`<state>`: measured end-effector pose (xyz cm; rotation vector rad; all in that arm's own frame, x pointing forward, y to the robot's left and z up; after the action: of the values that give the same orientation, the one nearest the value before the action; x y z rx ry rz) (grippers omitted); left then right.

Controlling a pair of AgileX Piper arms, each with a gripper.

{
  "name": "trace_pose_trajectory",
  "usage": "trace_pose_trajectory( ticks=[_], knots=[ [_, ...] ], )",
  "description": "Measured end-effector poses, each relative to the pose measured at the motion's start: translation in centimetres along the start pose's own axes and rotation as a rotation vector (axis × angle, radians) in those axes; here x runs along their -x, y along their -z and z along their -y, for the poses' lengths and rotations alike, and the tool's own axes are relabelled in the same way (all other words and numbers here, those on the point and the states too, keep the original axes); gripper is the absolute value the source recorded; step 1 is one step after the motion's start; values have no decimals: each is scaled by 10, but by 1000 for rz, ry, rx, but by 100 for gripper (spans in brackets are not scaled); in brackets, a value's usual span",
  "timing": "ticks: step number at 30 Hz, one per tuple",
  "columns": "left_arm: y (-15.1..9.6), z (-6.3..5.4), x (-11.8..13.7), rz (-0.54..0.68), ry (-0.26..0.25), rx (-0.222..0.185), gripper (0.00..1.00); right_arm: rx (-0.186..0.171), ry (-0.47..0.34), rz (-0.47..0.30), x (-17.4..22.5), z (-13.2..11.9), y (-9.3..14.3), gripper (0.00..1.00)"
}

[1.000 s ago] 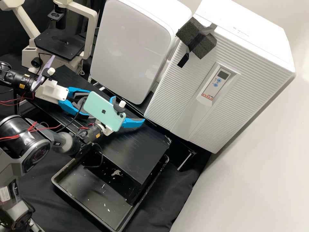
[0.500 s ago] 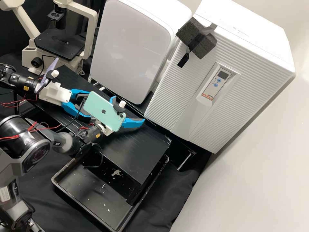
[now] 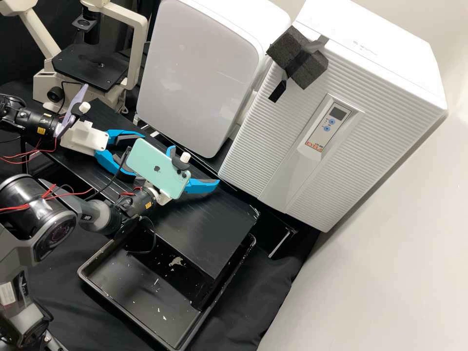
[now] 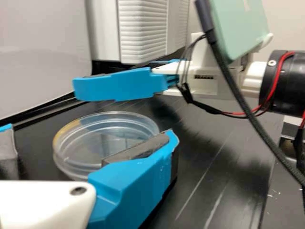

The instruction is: Place the petri dish on the bench

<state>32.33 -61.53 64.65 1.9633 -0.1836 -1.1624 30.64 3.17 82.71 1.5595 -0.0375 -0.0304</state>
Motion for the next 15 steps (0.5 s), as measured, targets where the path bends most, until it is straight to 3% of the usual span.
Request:
trace_pose_trajectory(
  ticks=[11, 13, 15],
  knots=[
    [-6, -8, 58, 39, -110, 16, 100, 0, 0, 0, 0, 0, 0, 100],
    [-9, -8, 68, 29, -129, -26, 100, 0, 0, 0, 0, 0, 0, 100],
    [-10, -9, 77, -7, -176, -108, 100, 0, 0, 0, 0, 0, 0, 100]
  ],
)
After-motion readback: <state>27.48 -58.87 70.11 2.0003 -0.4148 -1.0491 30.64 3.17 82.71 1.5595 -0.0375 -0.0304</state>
